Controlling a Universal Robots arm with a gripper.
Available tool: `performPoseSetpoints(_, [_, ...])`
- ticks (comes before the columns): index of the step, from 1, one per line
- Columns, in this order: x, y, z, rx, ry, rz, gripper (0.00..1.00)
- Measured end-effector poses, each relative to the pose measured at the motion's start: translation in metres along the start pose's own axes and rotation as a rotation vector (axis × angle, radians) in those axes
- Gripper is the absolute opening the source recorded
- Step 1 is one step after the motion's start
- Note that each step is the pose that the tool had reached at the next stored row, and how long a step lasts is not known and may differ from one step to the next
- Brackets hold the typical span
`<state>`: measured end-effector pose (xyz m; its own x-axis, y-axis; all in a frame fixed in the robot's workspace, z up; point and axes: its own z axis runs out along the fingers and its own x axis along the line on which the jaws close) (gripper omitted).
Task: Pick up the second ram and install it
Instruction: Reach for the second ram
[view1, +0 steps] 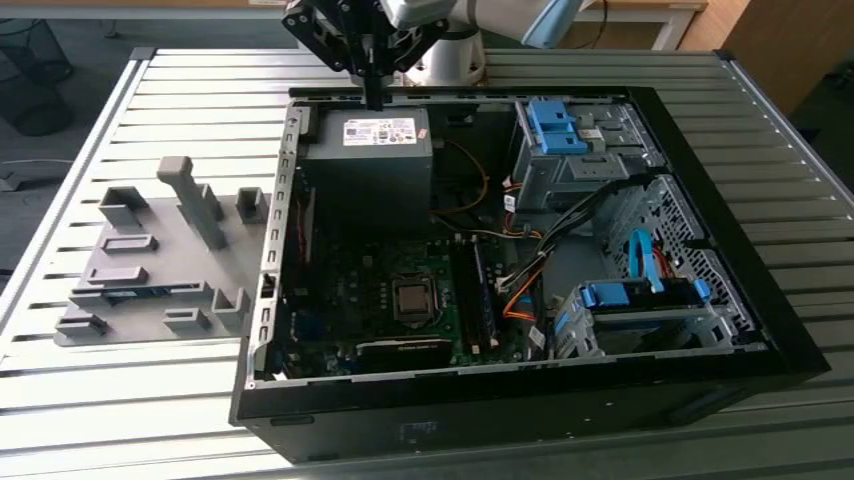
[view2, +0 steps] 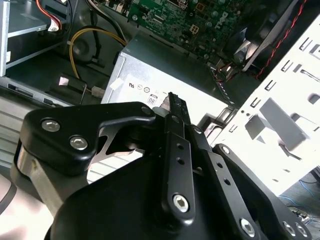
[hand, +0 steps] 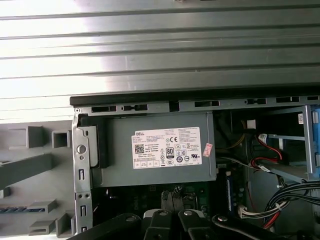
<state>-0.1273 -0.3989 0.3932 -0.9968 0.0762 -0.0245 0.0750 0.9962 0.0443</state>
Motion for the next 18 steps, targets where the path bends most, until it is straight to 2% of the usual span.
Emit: performPoseSetpoints(18, [0.0039, -0.0003, 0.0006, 0.0000, 0.0000, 0.000, 0.11])
